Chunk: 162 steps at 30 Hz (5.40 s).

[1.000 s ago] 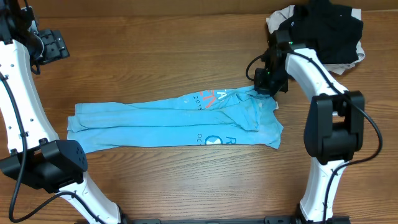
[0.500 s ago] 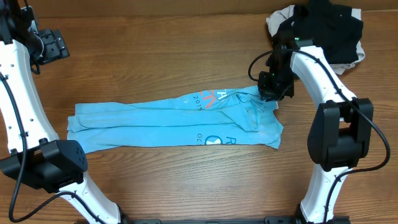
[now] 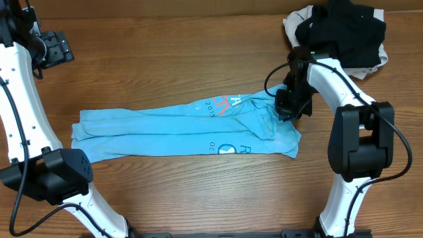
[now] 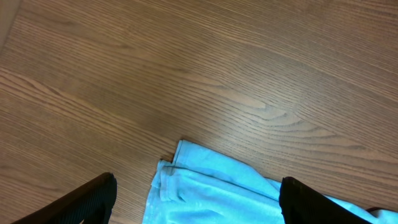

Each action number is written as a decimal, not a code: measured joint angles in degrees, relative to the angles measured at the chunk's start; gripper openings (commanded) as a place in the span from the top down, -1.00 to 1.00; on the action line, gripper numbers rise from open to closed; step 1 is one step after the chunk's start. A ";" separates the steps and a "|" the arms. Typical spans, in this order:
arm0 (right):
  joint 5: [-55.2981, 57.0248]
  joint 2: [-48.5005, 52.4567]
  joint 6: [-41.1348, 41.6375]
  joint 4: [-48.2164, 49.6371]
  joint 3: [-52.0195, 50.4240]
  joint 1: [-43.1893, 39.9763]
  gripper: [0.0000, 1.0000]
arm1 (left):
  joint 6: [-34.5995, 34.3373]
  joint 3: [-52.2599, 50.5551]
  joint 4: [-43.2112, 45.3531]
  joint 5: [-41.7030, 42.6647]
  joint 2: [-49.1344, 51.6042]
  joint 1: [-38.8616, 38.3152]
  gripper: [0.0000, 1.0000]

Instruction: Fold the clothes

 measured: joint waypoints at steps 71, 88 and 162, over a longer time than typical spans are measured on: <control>-1.07 -1.40 -2.82 -11.34 26.69 -0.70 -0.29 | 15.08 -60.52 36.98 11.10 -2.64 11.54 0.91; -6.27 -1.40 -1.51 -6.16 20.24 -0.72 -0.24 | 5.29 -38.88 15.61 9.90 0.94 10.73 0.92; -9.86 -1.40 -2.86 -0.66 11.69 -5.18 -0.34 | -1.77 -30.14 5.14 2.27 0.92 -41.70 -0.26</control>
